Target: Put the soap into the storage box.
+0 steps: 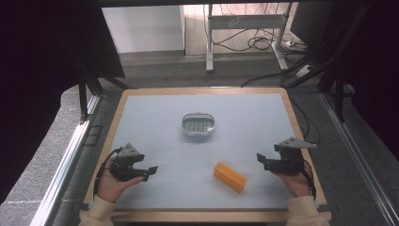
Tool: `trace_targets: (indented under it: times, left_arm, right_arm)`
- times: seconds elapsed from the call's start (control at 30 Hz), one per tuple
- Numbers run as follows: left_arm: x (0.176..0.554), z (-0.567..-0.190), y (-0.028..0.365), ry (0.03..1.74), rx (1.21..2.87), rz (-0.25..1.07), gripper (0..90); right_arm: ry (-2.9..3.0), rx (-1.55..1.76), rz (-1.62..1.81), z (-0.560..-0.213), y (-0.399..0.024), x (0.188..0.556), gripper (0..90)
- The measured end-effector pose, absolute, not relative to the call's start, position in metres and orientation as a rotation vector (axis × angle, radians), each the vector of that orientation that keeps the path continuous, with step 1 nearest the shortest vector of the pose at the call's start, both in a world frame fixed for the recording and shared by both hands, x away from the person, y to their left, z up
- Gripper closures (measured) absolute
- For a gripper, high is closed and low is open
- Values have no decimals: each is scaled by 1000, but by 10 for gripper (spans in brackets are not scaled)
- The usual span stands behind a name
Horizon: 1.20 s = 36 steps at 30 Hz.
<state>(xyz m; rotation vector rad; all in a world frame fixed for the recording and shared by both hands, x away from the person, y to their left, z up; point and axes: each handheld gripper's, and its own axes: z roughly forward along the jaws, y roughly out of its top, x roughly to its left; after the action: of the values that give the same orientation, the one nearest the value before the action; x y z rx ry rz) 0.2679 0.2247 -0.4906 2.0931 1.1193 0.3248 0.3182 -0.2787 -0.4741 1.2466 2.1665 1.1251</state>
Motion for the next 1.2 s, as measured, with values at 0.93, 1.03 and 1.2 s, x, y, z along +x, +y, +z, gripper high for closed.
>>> trace_targets:
  times: [0.93, 1.03, 1.2]
  left_arm:
    - [278, -489, 224, 1063, 2170, 361, 233]
    - [278, -488, 225, 1063, 2162, 360, 232]
    - [278, -488, 226, 1059, 2162, 350, 233]
  right_arm:
    - [2319, 1155, 1066, -445, -253, 306, 224]
    - [2344, 1131, 1069, -440, -244, 302, 224]
    - [2397, 1066, 1060, -433, -227, 298, 226]
